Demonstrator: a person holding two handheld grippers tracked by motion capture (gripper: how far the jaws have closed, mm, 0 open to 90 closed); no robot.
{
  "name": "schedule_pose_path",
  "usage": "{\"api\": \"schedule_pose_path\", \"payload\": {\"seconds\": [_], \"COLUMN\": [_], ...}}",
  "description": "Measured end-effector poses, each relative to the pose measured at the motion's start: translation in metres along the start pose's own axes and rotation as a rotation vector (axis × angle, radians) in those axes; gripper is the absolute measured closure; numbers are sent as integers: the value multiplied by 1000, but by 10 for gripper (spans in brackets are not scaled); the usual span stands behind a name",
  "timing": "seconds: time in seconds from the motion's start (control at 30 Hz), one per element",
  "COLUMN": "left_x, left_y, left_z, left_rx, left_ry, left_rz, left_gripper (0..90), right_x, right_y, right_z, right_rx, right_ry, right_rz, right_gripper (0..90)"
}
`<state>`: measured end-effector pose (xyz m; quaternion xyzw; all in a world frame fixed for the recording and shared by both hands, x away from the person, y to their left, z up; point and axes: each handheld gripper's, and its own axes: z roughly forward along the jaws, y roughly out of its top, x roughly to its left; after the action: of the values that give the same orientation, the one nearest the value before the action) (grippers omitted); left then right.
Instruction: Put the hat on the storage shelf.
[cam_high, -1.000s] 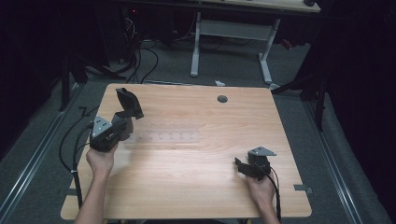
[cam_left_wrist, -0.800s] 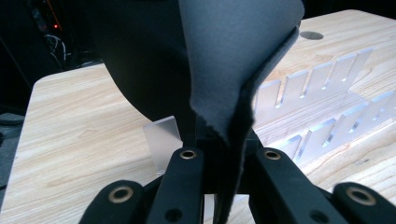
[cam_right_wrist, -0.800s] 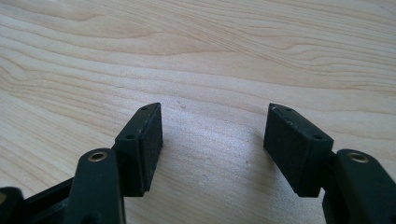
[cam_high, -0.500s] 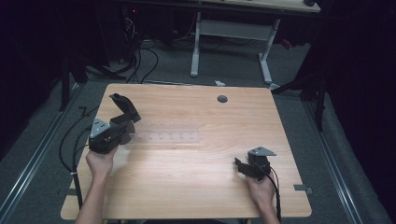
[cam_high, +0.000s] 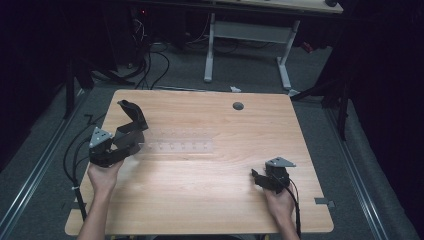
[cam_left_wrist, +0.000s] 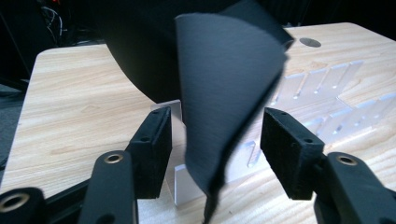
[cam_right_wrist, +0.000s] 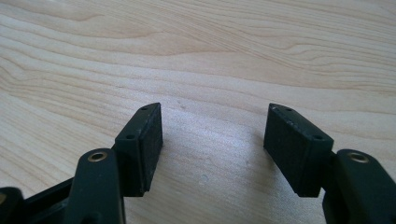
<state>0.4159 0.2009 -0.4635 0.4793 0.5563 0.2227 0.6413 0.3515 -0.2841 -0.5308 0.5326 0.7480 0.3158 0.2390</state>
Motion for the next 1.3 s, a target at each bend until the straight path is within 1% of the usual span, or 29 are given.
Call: {"api": "schedule_pose_path", "payload": {"seconds": [0.17, 0.27, 0.37, 0.57, 0.63, 0.77, 0.97, 1.07, 1.3], "left_x": [-4, -7, -7, -8, -9, -11, -13, -14, -19], "left_y": [5, 6, 8, 8, 7, 7, 5, 3, 1], "left_z": [-9, -12, -16, -24, -26, -32, -40, -44, -53], "left_rx": [-7, -6, -15, -14, -11, -8, -14, -11, -6], "left_ry": [-10, -8, -3, 2, 1, -3, -7, -8, -27], "left_rz": [-12, -17, -52, -73, -70, -76, -93, -91, -100], "left_gripper": [410, 400, 395, 388, 387, 385, 383, 382, 382], "right_x": [0, 0, 0, 0, 0, 0, 0, 0, 0], "right_y": [0, 0, 0, 0, 0, 0, 0, 0, 0], "right_z": [0, 0, 0, 0, 0, 0, 0, 0, 0], "right_rx": [0, 0, 0, 0, 0, 0, 0, 0, 0], "right_ry": [0, 0, 0, 0, 0, 0, 0, 0, 0], "right_rz": [0, 0, 0, 0, 0, 0, 0, 0, 0], "right_gripper": [377, 377, 377, 377, 377, 377, 377, 377, 377]}}
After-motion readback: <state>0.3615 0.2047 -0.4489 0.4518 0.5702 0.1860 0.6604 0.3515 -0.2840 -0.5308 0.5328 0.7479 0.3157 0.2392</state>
